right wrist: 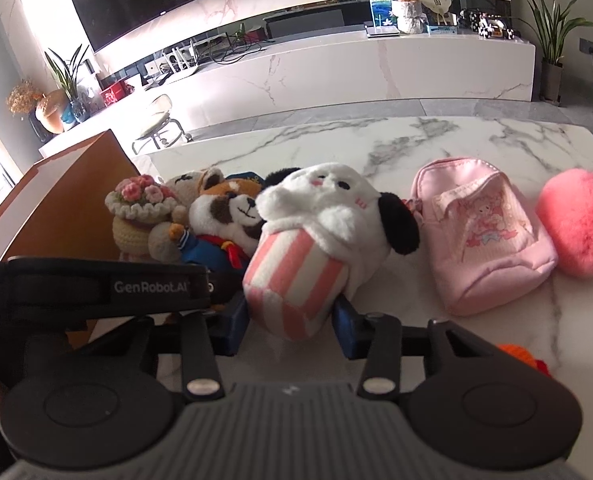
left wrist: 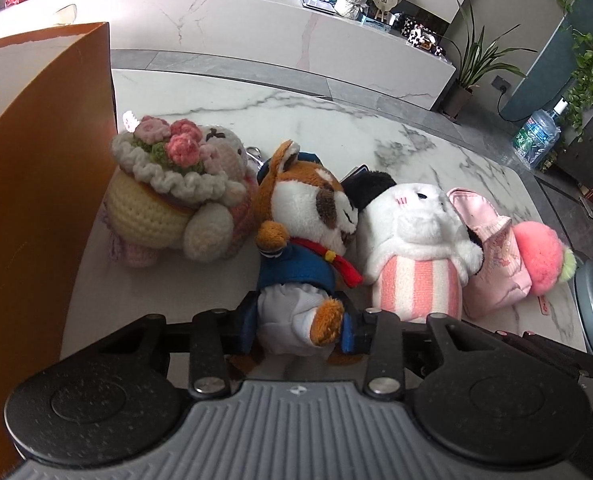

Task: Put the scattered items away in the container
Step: 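Close the left tool on the red panda while the right tool grips the striped-cup dog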

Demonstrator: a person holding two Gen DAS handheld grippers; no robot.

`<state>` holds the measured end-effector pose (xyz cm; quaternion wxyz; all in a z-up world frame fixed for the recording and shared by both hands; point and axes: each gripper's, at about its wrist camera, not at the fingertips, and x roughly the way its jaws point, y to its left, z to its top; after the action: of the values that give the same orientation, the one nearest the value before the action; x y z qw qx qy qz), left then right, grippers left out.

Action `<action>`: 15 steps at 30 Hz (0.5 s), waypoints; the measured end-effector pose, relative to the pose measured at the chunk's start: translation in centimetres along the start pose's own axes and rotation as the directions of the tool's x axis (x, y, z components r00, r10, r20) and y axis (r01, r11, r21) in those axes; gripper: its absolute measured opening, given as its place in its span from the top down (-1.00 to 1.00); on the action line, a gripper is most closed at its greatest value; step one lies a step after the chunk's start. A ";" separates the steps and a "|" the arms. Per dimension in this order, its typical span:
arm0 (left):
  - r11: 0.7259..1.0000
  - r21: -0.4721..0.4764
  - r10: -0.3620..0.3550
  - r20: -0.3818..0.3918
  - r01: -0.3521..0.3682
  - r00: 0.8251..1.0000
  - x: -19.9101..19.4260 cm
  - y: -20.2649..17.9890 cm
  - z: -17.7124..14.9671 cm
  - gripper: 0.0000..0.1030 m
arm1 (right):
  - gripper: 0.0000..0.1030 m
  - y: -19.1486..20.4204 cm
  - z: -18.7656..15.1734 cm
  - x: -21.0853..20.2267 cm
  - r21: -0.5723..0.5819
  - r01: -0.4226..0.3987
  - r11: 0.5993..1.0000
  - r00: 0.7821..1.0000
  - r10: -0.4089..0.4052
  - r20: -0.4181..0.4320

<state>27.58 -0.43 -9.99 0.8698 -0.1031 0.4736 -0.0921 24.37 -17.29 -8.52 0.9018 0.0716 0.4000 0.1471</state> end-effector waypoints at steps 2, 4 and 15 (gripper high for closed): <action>1.000 0.011 0.001 0.001 -0.001 1.000 -0.8 -0.2 -0.3 0.14 | 0.09 0.1 -0.2 -0.7 -0.004 0.002 1.000 1.000 -0.002 0.000; 1.000 0.024 0.009 0.002 -0.009 1.000 -1.6 -0.5 -0.5 0.14 | 0.09 0.2 -0.4 -1.4 -0.011 0.004 1.000 1.000 -0.004 -0.001; 0.999 0.041 0.019 -0.080 -0.016 0.997 -5.0 0.3 -5.4 0.14 | 0.09 1.0 -4.4 -5.4 -0.033 0.001 0.999 0.995 -0.005 -0.103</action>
<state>20.33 0.65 -8.88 0.8528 -0.0777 0.5070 -0.0979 17.45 -18.01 -7.40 0.8812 0.0487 0.4438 0.1558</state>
